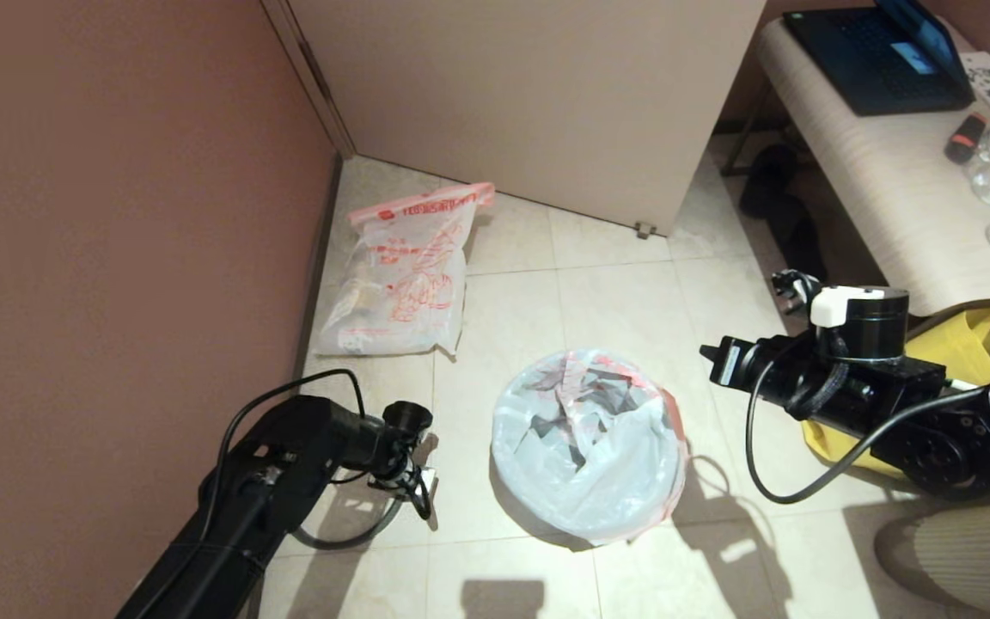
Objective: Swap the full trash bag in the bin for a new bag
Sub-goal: Place the trash can ring on the trash can
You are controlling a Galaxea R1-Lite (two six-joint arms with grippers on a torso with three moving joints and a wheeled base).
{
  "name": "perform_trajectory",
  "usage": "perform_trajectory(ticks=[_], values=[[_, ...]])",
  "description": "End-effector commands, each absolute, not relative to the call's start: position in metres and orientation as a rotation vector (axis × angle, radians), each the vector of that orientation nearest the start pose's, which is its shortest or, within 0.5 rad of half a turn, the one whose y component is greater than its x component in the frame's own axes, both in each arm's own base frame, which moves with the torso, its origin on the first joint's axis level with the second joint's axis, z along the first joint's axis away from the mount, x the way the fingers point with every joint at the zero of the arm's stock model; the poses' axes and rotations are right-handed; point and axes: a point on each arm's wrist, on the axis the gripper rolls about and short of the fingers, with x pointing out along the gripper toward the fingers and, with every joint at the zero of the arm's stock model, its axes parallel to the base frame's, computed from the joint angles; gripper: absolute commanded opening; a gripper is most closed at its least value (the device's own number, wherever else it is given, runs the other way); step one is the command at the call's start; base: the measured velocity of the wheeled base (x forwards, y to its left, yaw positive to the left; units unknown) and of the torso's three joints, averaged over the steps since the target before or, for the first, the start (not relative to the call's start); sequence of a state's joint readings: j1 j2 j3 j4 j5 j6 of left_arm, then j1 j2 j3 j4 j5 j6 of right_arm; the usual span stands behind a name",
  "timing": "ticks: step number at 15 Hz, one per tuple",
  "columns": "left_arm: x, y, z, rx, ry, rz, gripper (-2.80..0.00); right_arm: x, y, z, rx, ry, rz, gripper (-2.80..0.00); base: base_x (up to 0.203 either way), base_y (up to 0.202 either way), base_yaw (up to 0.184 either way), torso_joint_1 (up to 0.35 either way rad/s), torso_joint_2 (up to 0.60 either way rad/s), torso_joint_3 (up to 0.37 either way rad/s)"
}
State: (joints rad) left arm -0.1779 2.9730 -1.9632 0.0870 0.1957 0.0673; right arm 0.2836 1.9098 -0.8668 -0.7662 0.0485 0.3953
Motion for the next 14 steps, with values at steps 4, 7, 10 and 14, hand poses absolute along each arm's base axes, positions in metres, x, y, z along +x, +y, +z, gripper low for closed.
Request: perform_trajectory(ticks=[4, 7, 10, 14], values=[[0.483, -0.070, -0.178, 0.318, 1.153, -0.033, 0.00, 0.338, 0.100, 0.140, 0.358, 0.340, 0.271, -2.80, 0.000, 0.000, 0.000, 0.000, 0.00, 0.000], [0.480, -0.071, -0.181, 0.329, 1.182, -0.041, -2.80, 0.338, 0.099, 0.141, 0.359, 0.338, 0.270, -2.80, 0.000, 0.000, 0.000, 0.000, 0.00, 0.000], [0.478, -0.071, -0.187, 0.349, 1.194, -0.054, -2.80, 0.338, 0.099, 0.141, 0.359, 0.338, 0.270, -2.80, 0.000, 0.000, 0.000, 0.000, 0.00, 0.000], [0.478, -0.071, -0.187, 0.351, 1.194, -0.056, -2.80, 0.338, 0.099, 0.141, 0.359, 0.338, 0.270, -2.80, 0.000, 0.000, 0.000, 0.000, 0.00, 0.000]])
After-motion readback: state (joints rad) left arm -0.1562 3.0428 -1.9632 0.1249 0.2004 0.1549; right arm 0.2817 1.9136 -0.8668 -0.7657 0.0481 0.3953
